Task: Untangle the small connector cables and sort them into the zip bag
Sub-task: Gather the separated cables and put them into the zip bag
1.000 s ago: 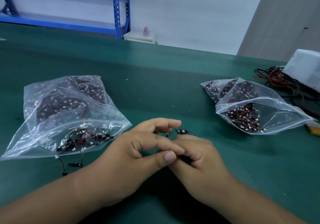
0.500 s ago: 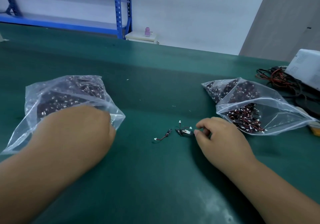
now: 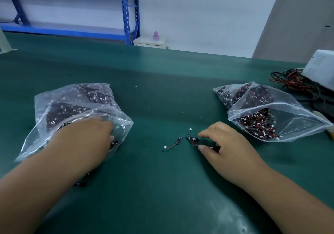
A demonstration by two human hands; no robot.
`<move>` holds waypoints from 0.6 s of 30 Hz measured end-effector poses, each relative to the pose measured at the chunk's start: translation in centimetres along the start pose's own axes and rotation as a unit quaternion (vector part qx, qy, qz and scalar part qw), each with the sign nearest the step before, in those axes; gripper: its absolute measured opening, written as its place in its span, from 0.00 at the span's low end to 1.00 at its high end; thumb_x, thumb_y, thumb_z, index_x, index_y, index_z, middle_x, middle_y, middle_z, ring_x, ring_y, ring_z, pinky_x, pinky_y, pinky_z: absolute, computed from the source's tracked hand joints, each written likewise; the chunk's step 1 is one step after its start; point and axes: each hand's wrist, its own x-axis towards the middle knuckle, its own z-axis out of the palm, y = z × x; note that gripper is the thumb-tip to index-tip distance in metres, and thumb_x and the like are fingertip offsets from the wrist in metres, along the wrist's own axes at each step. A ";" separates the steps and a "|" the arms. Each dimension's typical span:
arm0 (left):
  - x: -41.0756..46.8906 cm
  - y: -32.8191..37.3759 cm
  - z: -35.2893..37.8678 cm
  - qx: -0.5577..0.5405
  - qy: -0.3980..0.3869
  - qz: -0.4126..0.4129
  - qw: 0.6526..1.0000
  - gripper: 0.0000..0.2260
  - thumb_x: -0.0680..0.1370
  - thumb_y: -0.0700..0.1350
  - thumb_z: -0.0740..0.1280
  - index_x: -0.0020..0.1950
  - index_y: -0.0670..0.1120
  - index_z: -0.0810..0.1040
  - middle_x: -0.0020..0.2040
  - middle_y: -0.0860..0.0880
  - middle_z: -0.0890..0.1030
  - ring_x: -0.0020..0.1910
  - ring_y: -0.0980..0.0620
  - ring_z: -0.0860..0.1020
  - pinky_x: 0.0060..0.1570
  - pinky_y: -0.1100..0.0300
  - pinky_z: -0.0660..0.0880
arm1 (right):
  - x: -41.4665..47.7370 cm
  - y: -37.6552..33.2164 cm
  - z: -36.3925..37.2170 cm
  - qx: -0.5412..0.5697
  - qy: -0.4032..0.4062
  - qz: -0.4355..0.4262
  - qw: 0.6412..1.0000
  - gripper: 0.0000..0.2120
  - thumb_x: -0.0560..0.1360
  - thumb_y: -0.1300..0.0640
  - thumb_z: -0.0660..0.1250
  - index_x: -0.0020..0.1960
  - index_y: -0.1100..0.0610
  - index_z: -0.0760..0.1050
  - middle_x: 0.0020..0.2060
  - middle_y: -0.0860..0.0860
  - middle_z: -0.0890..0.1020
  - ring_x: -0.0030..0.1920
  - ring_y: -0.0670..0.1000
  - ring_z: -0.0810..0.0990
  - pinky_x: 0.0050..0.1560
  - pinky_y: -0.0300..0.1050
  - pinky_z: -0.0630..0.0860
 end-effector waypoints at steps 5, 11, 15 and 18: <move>0.0 0.2 -0.6 -0.013 0.014 -0.015 1.000 0.09 0.74 0.50 0.66 0.37 0.54 0.68 0.38 0.56 0.71 0.36 0.56 0.73 0.38 0.55 0.75 | 0.2 0.0 0.0 -0.001 -0.008 0.003 1.000 0.07 0.74 0.54 0.73 0.39 0.48 0.77 0.42 0.41 0.73 0.42 0.44 0.74 0.45 0.46 0.74; -0.4 0.7 -1.3 -0.043 0.029 -0.004 0.999 0.08 0.75 0.48 0.66 0.38 0.54 0.70 0.36 0.56 0.73 0.35 0.56 0.74 0.37 0.55 0.77 | 0.1 0.1 0.0 0.005 -0.007 0.009 1.000 0.08 0.75 0.53 0.71 0.39 0.46 0.75 0.43 0.41 0.74 0.44 0.44 0.74 0.47 0.46 0.74; -1.4 0.3 -1.9 0.032 -0.070 -0.012 0.997 0.24 0.72 0.70 0.41 0.46 0.58 0.68 0.46 0.57 0.73 0.49 0.53 0.75 0.50 0.52 0.75 | 0.1 0.2 0.1 0.019 -0.001 0.010 1.000 0.06 0.75 0.53 0.71 0.40 0.47 0.77 0.43 0.41 0.75 0.45 0.44 0.75 0.47 0.46 0.74; -1.8 0.3 -2.3 0.036 -0.116 -0.020 0.992 0.24 0.70 0.74 0.41 0.46 0.59 0.66 0.47 0.57 0.72 0.51 0.54 0.74 0.52 0.55 0.74 | 0.1 0.2 0.1 0.021 -0.002 0.007 1.000 0.05 0.75 0.53 0.71 0.41 0.47 0.78 0.44 0.40 0.75 0.45 0.44 0.75 0.48 0.47 0.74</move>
